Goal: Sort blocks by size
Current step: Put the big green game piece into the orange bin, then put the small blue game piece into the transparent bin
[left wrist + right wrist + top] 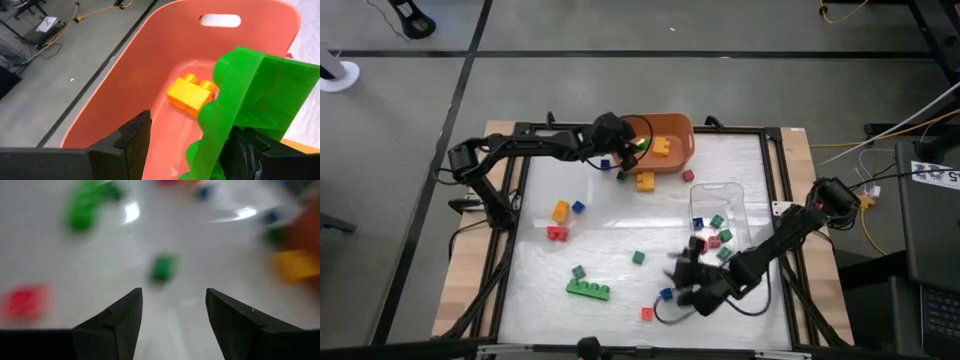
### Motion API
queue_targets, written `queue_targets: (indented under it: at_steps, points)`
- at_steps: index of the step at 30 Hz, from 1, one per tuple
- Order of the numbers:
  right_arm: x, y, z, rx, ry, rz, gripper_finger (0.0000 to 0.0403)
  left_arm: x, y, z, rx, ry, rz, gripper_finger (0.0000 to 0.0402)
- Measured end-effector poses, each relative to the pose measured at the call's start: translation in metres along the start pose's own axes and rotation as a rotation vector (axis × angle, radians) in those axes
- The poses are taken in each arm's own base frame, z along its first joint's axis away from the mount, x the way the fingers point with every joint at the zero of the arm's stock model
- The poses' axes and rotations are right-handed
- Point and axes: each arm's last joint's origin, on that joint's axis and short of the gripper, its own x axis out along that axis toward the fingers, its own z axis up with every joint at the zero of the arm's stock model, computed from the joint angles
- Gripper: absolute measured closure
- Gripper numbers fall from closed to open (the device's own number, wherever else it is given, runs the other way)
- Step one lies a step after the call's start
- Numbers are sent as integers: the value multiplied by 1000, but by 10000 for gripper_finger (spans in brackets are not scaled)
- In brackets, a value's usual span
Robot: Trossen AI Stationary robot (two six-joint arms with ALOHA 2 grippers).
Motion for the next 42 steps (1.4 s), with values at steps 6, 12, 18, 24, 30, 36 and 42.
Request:
queue_targets:
  at_steps: [6,12,18,24,30,36,42]
  points:
    - [21,-56,34,-2,-70,-255,183,0,-1,0,2,-2,-3,213]
    - [61,-129,65,0,-68,-314,183,-1,-1,1,-8,-7,-2,213]
    - [89,-191,75,79,-76,-278,183,-1,-1,1,-12,-7,-2,214]
    - [94,-195,73,76,-56,-51,183,-11,-4,8,-8,-36,-15,214]
    - [83,-160,73,18,-59,163,183,-46,-16,23,36,-104,-61,214]
    - [66,-121,61,-14,26,288,183,-87,-35,24,41,-57,-155,214]
    - [37,-72,45,-71,141,573,183,-110,-65,9,86,96,-260,214]
